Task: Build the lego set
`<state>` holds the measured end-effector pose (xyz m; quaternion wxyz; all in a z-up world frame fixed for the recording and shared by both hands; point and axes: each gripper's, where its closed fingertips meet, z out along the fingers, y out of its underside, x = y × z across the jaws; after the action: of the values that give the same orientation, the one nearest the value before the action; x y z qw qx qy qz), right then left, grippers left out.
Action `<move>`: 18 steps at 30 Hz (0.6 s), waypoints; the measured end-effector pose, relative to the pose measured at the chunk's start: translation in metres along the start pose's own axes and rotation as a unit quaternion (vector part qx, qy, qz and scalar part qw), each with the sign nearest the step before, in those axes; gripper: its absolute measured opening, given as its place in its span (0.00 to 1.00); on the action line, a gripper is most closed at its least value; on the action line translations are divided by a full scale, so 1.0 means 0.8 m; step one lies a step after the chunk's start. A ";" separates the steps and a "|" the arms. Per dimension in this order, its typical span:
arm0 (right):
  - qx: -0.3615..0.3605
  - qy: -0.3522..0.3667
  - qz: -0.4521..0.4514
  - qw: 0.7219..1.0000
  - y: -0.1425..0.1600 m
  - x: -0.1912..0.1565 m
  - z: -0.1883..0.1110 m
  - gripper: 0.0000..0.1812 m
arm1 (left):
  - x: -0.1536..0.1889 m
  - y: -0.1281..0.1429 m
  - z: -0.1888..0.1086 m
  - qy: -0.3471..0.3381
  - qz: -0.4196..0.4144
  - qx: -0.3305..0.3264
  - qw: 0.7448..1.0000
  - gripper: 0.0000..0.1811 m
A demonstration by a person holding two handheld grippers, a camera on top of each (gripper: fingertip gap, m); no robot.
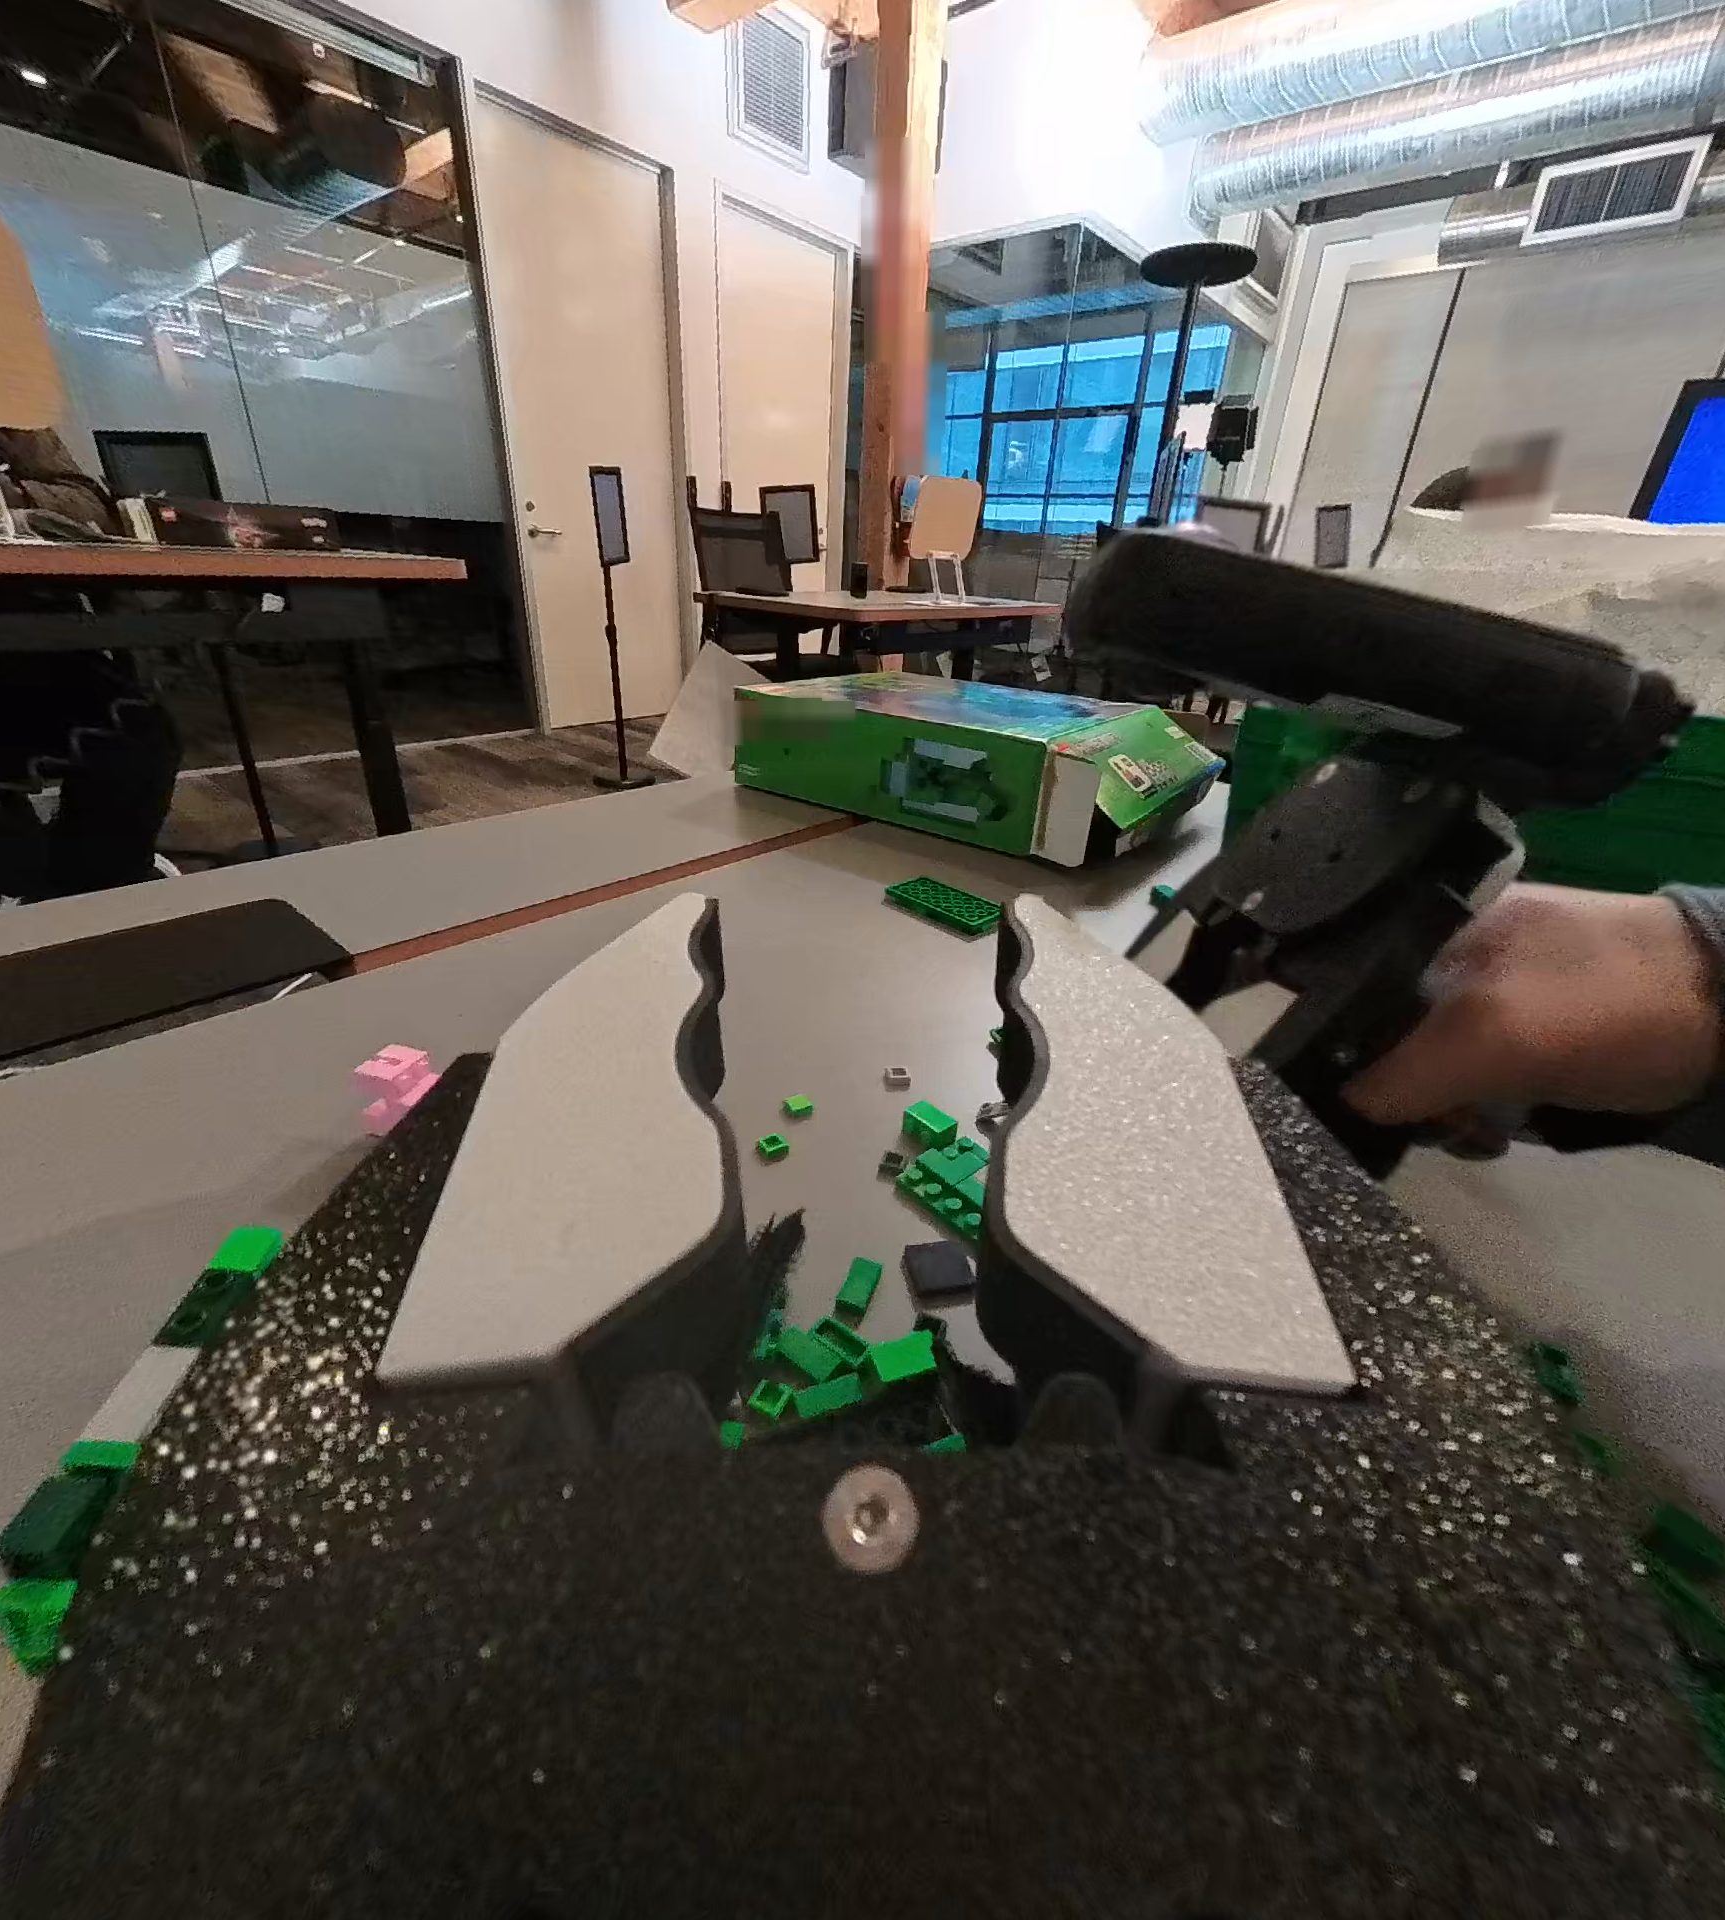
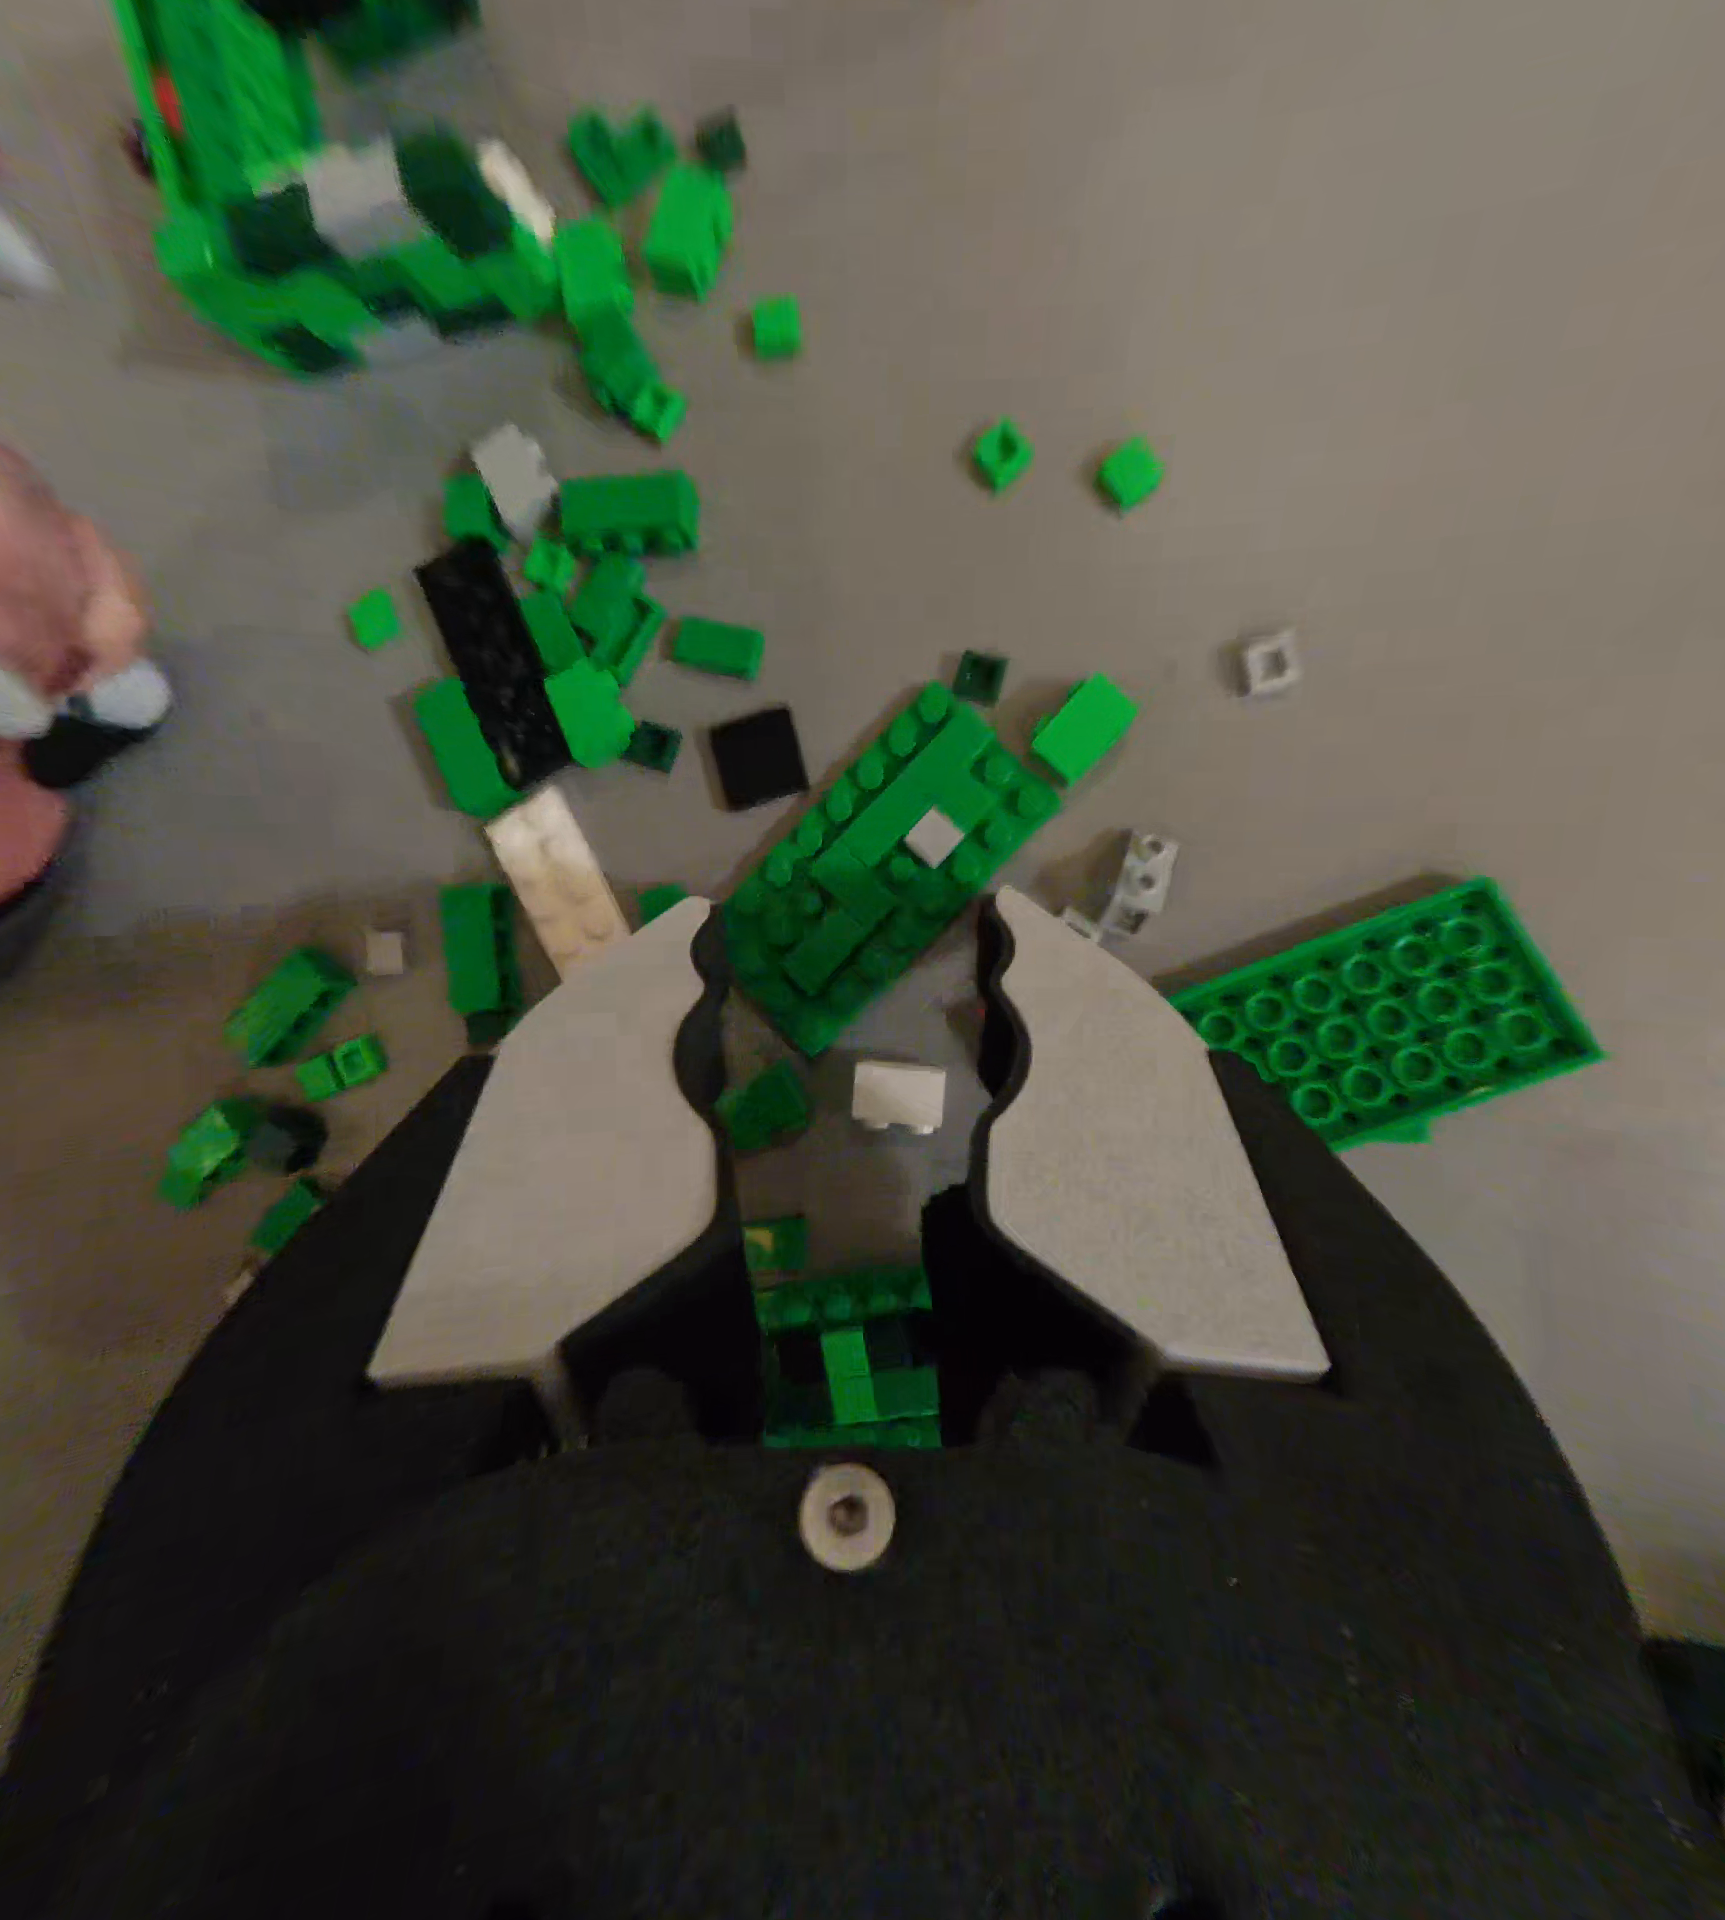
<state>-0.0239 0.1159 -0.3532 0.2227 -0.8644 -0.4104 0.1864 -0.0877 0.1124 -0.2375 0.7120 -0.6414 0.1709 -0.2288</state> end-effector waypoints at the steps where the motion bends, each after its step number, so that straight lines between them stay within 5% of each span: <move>1: -0.011 0.026 -0.002 1.000 -0.003 0.005 0.000 0.26 | -0.001 0.000 -0.001 -0.001 -0.002 0.000 1.000 0.27; 5: -0.061 0.069 0.007 0.996 -0.008 0.007 0.011 0.30 | -0.006 0.000 -0.006 -0.004 -0.013 0.002 1.000 0.27; 8: -0.092 0.075 -0.003 0.993 -0.011 0.000 0.014 0.16 | -0.008 0.001 -0.007 -0.003 -0.026 0.000 1.000 0.27; 10: -0.091 0.076 -0.011 0.993 -0.013 0.000 0.015 0.15 | -0.009 0.002 -0.007 -0.001 -0.031 -0.003 1.000 0.27; 13: -0.036 0.080 -0.025 0.996 -0.020 0.009 0.012 0.14 | -0.006 0.006 -0.006 0.012 -0.041 -0.014 0.999 0.27; 18: 0.168 0.029 -0.062 0.983 -0.056 -0.006 -0.026 0.14 | 0.015 0.020 0.001 0.093 -0.094 -0.051 0.990 0.24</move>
<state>-0.0442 0.1329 -0.3107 0.3878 -0.7926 -0.4196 0.2129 -0.0755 0.1078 -0.2525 0.6346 -0.6660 0.1874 -0.3443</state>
